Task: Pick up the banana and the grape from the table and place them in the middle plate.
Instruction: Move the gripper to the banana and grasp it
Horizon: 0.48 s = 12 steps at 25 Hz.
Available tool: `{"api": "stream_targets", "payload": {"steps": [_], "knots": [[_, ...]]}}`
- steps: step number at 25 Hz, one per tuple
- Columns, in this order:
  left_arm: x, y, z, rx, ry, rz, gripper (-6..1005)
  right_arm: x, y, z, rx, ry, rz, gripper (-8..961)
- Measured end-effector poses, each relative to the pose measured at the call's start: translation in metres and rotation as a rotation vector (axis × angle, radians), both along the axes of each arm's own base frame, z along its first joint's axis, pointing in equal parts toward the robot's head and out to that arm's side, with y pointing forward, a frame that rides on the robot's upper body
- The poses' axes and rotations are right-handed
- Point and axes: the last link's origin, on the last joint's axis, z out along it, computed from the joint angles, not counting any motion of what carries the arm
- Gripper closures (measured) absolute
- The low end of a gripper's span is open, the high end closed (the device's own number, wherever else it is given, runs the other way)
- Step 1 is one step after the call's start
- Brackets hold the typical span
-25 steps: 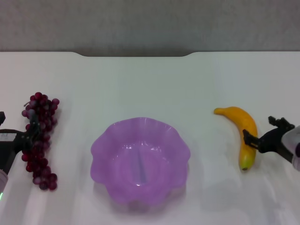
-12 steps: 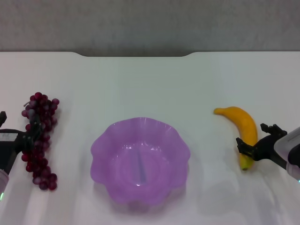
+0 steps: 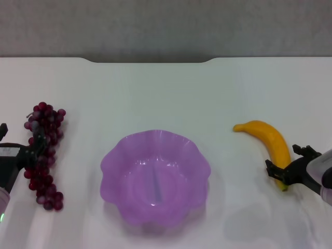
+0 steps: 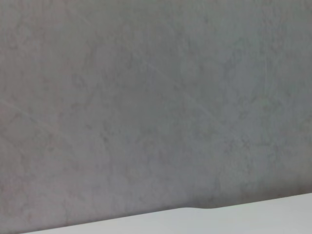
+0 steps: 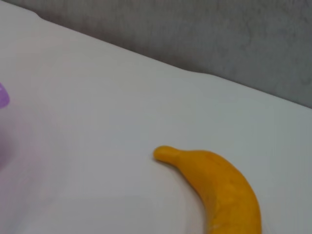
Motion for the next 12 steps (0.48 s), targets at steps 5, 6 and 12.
{"api": "stream_targets", "payload": {"steps": [5, 6, 12], "knots": [[0.0000, 0.0001, -0.0001, -0.001, 0.000, 0.001, 116, 0.0021, -0.0016, 0.0008, 0.002, 0.001, -0.006, 60], [0.0000, 0.0001, -0.0001, -0.001, 0.000, 0.001, 116, 0.0022, -0.0016, 0.0009, 0.003, 0.001, -0.007, 60], [0.0002, 0.0004, -0.0001, -0.001, 0.000, 0.000, 115, 0.0027, -0.0016, 0.0014, 0.005, 0.000, -0.008, 61]]}}
